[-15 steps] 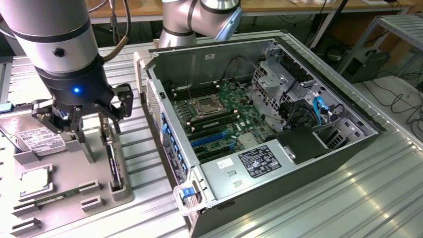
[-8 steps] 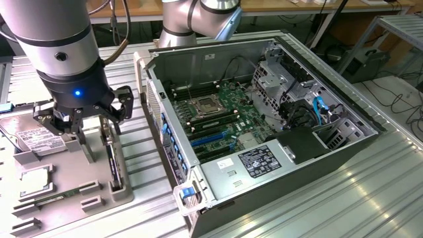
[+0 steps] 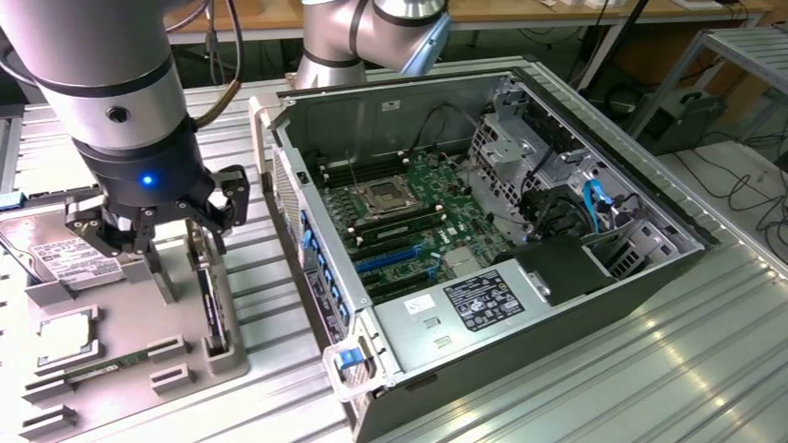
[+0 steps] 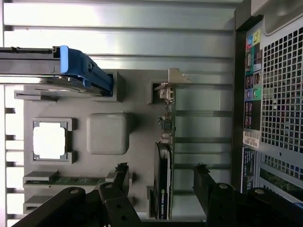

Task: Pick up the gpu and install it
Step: 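Pick up the gpu and move the gpu toward the slot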

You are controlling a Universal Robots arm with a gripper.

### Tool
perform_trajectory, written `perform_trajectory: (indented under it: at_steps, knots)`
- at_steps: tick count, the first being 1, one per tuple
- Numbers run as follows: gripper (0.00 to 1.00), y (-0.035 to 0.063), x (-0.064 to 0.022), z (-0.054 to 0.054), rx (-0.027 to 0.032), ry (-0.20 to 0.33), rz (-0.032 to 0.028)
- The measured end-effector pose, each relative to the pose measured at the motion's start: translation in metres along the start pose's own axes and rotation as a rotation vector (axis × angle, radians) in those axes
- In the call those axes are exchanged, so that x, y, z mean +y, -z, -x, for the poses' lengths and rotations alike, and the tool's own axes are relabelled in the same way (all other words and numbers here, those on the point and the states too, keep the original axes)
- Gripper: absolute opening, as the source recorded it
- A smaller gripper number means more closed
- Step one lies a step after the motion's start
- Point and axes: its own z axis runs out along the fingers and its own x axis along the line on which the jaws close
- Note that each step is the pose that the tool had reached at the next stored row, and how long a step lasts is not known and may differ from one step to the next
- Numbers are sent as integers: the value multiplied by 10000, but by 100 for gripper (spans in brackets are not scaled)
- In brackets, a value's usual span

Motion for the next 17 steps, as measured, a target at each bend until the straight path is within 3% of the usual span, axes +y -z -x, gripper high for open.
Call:
perform_trajectory:
  at_steps: [17]
  knots:
    - [66, -166, -45, -3, 58, 75, 2]
